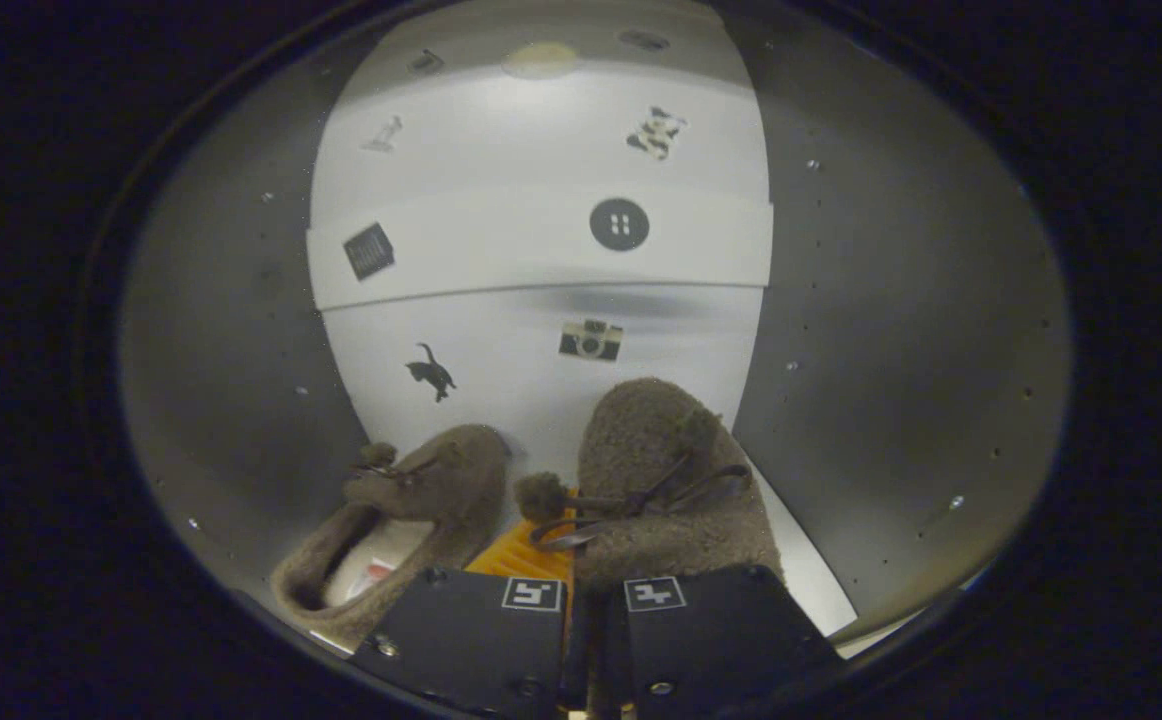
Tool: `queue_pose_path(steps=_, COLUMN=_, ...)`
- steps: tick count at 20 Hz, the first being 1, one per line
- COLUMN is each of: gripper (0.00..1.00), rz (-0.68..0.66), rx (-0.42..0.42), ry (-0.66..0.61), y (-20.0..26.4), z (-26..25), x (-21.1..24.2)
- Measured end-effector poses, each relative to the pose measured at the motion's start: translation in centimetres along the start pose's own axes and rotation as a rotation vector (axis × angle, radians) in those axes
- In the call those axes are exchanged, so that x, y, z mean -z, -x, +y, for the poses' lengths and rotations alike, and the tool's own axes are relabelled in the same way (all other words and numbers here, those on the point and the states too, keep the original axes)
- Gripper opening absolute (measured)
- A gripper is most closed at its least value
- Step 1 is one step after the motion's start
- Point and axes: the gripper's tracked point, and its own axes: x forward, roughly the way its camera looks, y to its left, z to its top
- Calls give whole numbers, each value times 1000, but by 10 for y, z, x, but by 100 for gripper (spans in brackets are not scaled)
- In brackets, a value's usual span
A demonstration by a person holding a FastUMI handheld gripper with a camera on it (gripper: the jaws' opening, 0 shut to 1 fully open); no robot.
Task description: Open the shoe cabinet door, grab the shoes and put them into the shoe cabinet, then close the shoe cabinet door.
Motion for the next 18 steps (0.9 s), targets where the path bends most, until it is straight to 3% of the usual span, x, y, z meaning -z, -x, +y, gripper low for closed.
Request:
queue_pose_path(steps=4, gripper=13, rz=71, rx=0, ry=-28, y=-15, z=-2, x=13)
queue_pose_path(steps=6, gripper=31, rz=69, rx=-13, ry=-43, y=-14, z=-4, x=13)
queue_pose_path(steps=9, gripper=47, rz=53, rx=-26, ry=-33, y=-6, z=-2, x=9)
queue_pose_path(steps=12, gripper=50, rz=1, rx=-35, ry=-7, y=14, z=2, x=4)
queue_pose_path(steps=13, gripper=61, rz=-4, rx=-45, ry=1, y=23, z=4, x=7)
queue_pose_path(steps=15, gripper=69, rz=-46, rx=-41, ry=15, y=42, z=3, x=10)
queue_pose_path(steps=18, gripper=69, rz=-172, rx=-40, ry=-9, y=90, z=0, x=4)
